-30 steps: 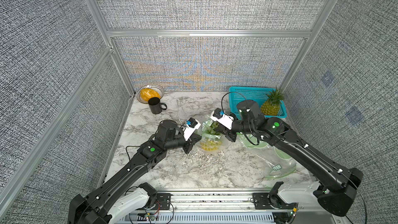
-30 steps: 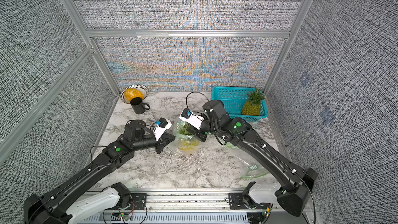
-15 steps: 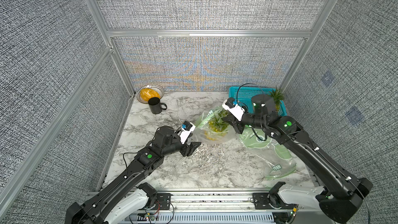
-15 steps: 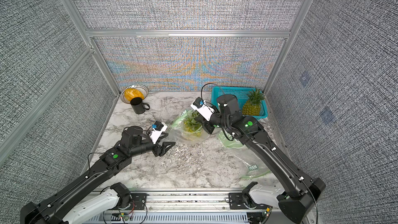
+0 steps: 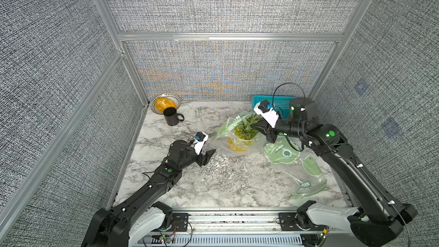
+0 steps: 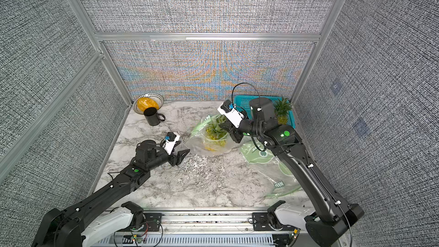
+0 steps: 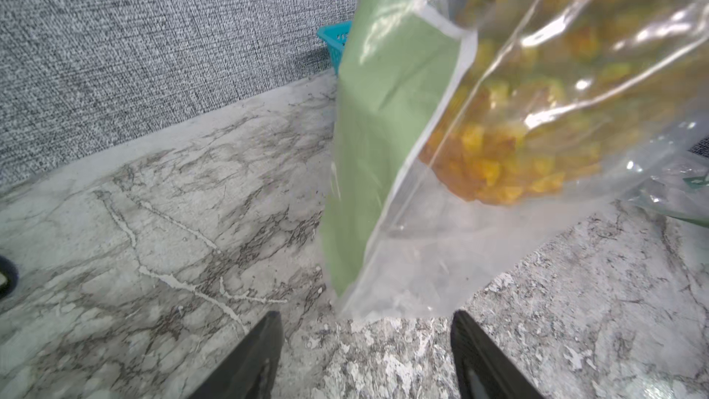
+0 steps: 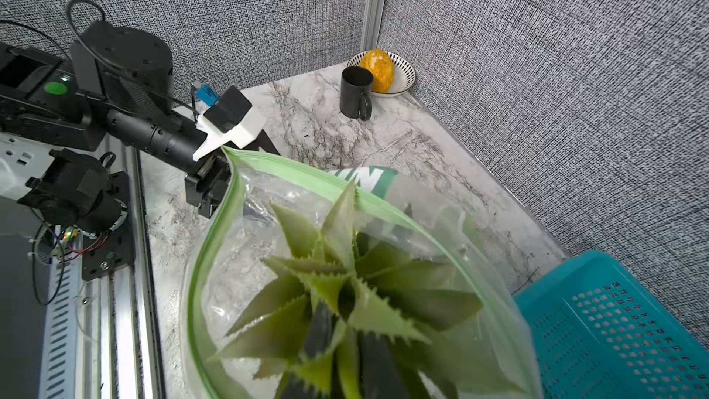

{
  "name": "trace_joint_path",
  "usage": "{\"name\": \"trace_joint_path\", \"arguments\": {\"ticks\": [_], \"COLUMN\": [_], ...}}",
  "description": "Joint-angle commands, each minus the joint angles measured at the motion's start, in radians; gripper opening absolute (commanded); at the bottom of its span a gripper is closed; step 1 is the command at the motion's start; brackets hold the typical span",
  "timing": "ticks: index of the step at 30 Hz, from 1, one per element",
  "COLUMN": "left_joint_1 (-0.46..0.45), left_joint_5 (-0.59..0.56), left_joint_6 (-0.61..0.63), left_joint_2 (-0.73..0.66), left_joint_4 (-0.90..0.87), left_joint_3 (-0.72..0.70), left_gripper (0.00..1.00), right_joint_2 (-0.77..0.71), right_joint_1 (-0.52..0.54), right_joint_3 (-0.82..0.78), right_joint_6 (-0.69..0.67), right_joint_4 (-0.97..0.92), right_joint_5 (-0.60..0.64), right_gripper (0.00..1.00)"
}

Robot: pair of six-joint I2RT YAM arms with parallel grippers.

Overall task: Open the zip-top bag and take out the pineapple
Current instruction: Pick up the pineapple from the zipper food storage bag.

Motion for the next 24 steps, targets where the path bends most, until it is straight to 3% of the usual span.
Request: {"name": "trace_joint_path", "arguments": {"ticks": [1,10,17,20,23,24], "left_joint_1": [0.04,0.053,0.05,0.049,0.046,0.043], "left_joint_5": [0.141,0.352,0.378,0.393,0.368,0.364], "left_joint_6": [0.02,0.124,0.239,0.293,0.306,0.306], "left_joint_2": [0.02,0.11,0.179,0.244,0.3,0.313], "left_joint_4": [0.154,0.091,-0.014,-0.114,-0.145,-0.148], "left_joint_3": [0.0,0.071,0.119,0.178,0.212,0.219], "left_gripper": [0.72,0.71,0.67,0.6,0.48,0.4], "right_joint_2": [0.002,0.009,0.012,0.01,0.007,0.007], "right_joint_1": [0.003,0.002,0.003,0.0,0.001,0.001], "right_joint_3": [0.015,0.021,0.019,0.018,0.018,0.018], "right_joint_6": [-0.021,-0.036,-0.033,-0.031,-0.027,-0.027], "right_joint_4": [0.062,0.05,0.057,0.067,0.075,0.077], "right_joint_5": [-0.046,-0.08,-0.098,-0.118,-0.138,-0.142], "right_gripper": [0.0,0.0,0.0,0.0,0.0,0.0]}}
